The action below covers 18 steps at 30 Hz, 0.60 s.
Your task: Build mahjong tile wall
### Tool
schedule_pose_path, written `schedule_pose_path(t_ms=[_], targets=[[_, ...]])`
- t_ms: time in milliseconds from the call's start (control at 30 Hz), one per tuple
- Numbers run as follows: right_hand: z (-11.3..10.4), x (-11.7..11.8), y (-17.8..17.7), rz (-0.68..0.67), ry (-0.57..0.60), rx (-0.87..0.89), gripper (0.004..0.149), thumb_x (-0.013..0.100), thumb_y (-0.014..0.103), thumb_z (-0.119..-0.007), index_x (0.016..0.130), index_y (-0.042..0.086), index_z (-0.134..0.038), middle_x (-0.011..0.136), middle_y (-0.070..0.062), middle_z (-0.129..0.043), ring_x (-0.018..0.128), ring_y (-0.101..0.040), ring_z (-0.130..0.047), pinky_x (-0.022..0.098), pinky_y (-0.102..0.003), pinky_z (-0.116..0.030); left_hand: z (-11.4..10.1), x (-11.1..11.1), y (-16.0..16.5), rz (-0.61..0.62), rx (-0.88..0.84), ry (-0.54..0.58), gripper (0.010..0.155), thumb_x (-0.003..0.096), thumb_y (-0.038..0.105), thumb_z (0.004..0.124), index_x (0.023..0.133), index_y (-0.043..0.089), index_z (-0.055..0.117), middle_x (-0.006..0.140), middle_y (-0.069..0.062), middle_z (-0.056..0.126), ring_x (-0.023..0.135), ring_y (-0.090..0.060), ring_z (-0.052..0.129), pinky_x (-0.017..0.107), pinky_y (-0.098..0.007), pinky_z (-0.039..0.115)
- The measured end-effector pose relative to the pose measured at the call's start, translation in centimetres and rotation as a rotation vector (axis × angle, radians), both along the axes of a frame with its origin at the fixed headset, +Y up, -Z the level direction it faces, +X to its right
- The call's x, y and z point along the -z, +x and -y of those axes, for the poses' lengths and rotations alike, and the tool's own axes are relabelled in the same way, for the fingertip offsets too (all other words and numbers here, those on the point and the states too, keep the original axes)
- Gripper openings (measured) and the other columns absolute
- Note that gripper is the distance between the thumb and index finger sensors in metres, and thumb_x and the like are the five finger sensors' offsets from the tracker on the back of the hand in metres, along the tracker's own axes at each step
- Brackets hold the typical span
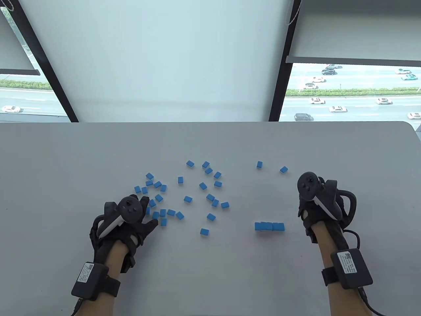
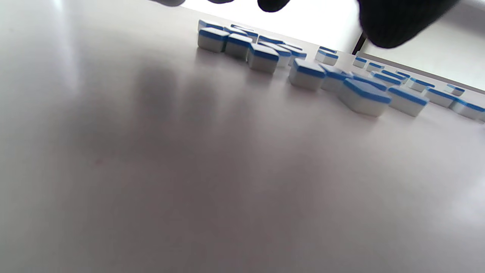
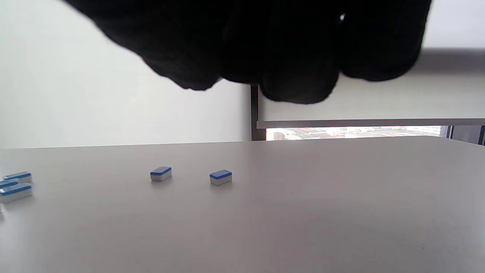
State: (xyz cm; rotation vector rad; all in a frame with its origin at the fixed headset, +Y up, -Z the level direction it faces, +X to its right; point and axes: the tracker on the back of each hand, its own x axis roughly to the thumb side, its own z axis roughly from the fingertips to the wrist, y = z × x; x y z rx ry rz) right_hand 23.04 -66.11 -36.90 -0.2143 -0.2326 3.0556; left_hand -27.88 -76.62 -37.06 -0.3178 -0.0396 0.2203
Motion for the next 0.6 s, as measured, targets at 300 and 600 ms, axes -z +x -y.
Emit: schedule_pose_path(t_ms=[300,600], targets=[[3.4,-3.9,-2.1,-0.11,-0.022,0.051,0.058,0.042,0.034,-0.088,0.094,0.021,-0.068,0.075,-0.001,-0.084,0.052,-0.024,-0.094,0.046,-0.047,-0.081,0.0,-0.2,0.5,0.018,0.004,-0.002,0.085,0.0426,0.068,0.064,0.112,0.033,0.031,0.119,-0.006,0.025,0.107,-0.048,0.032,0.065,-0.076,0.024],[7.2,-2.9,-3.9,-0.175,-0.212,-0.038,0.057,0.042,0.034,-0.088,0.095,0.026,-0.069,0.082,-0.003,-0.078,0.06,-0.027,-0.09,0.051,-0.049,-0.078,0.1,-0.4,0.8,0.017,0.019,-0.01,0.085,0.0426,0.068,0.064,0.112,0.033,0.031,0.119,-0.006,0.025,0.107,-0.048,0.032,0.065,-0.076,0.024]])
